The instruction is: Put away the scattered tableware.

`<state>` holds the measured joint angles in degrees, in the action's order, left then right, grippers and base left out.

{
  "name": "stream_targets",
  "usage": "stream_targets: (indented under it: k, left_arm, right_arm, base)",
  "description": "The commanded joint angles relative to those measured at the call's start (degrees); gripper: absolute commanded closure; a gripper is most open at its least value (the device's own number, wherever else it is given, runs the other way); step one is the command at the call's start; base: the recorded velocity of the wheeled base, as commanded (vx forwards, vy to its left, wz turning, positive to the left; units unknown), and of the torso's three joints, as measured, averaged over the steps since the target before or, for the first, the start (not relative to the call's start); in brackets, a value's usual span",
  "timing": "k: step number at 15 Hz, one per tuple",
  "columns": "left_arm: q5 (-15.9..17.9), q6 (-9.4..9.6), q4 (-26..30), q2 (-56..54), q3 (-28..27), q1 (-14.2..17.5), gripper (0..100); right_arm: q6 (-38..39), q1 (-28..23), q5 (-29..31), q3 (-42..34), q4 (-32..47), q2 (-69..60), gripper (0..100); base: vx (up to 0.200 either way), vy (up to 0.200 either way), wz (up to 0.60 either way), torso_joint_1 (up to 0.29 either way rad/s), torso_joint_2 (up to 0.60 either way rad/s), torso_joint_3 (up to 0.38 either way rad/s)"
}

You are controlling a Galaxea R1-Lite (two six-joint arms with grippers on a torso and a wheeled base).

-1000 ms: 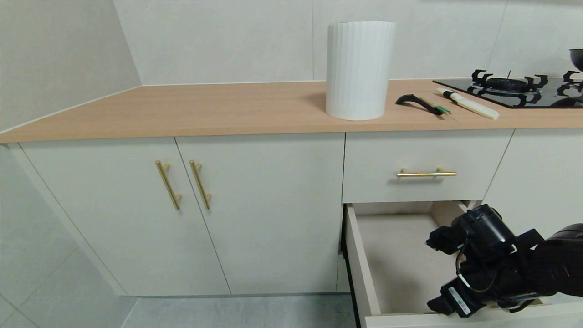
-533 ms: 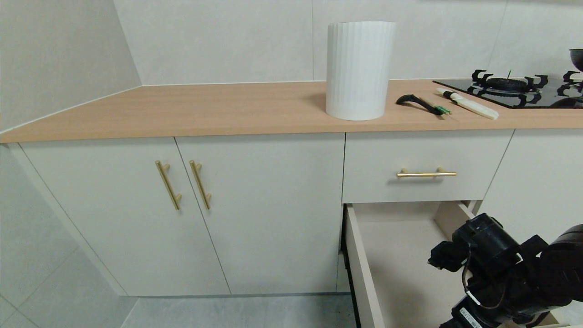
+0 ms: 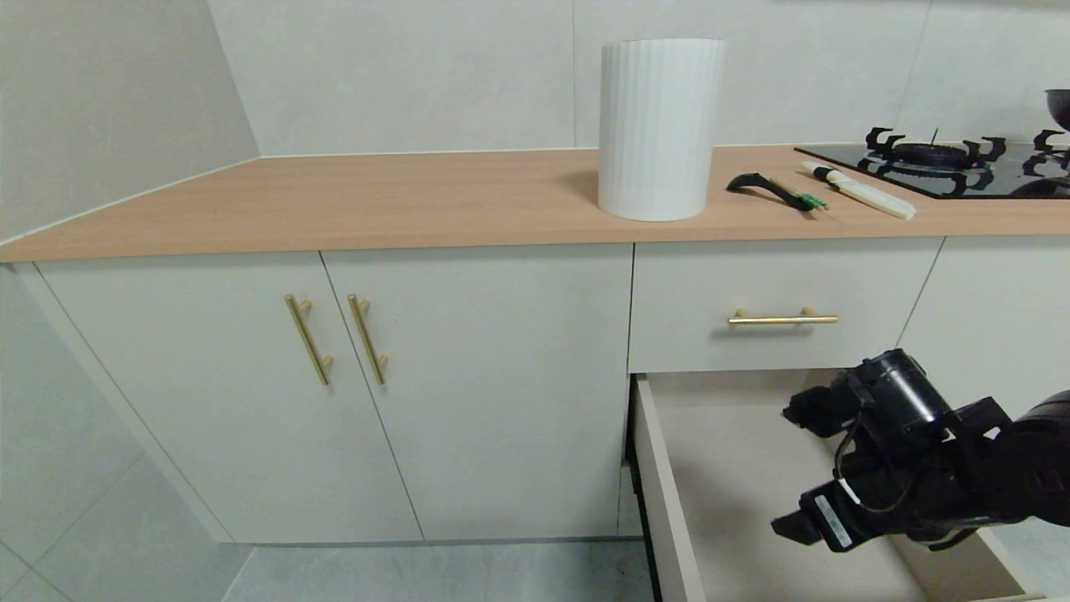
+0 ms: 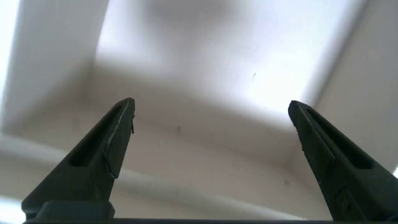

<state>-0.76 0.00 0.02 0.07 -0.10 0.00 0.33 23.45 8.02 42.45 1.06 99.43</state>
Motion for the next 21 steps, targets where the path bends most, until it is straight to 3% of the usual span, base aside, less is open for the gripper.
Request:
stream_targets:
  k: [1,12,21]
  left_arm:
    - [0.0,0.0,0.0,0.0,0.0,0.0,0]
    - [0.0,0.0,0.0,0.0,0.0,0.0,0]
    - [0.0,0.0,0.0,0.0,0.0,0.0,0]
  right_arm:
    - [1.1,-1.7,0.0,0.4,-4.3,0.2,0]
    - [1.1,-2.9,0.7,-0.1,-8.2,-0.2,0]
    - [1.0,-2.9,1.8,-0.3,-8.2,0.1,0]
  base:
    - [0.0,0.0,0.0,0.0,0.0,0.0]
    - [0.0,0.0,0.0,0.002,-0.01,-0.005]
    - [0.0,0.0,0.0,0.129,-0.4,-0.274]
